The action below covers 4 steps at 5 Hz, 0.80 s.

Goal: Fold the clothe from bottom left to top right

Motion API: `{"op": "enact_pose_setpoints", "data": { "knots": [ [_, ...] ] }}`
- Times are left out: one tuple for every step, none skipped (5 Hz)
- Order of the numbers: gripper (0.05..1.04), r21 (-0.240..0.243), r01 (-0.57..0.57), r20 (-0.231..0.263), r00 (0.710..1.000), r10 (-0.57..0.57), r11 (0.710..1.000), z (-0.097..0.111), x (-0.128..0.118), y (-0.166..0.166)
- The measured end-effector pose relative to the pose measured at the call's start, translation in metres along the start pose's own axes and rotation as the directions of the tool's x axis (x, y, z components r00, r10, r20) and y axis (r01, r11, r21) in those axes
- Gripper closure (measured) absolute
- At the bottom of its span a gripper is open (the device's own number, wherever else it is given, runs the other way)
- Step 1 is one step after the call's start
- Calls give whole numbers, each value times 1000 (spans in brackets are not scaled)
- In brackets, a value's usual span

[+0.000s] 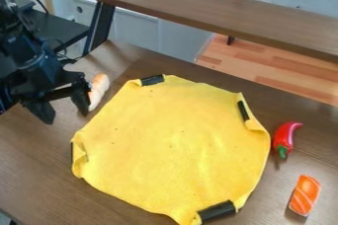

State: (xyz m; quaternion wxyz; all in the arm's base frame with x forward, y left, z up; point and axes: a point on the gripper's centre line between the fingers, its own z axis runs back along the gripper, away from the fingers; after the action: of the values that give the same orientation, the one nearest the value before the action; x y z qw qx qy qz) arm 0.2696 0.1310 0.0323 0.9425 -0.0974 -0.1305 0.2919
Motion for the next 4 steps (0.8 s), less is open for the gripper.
{"op": "enact_pose_setpoints", "data": {
  "knots": [
    [84, 0, -7, -21, 1000, 7, 1000, -6, -3, 1],
    [84, 6, -1, -21, 1000, 2, 1000, -11, -4, -12],
    [84, 23, -74, -22, 997, 75, 997, -13, 1, -16],
    [84, 81, -119, -23, 992, 121, 990, -22, -3, -4]
  ]
}}
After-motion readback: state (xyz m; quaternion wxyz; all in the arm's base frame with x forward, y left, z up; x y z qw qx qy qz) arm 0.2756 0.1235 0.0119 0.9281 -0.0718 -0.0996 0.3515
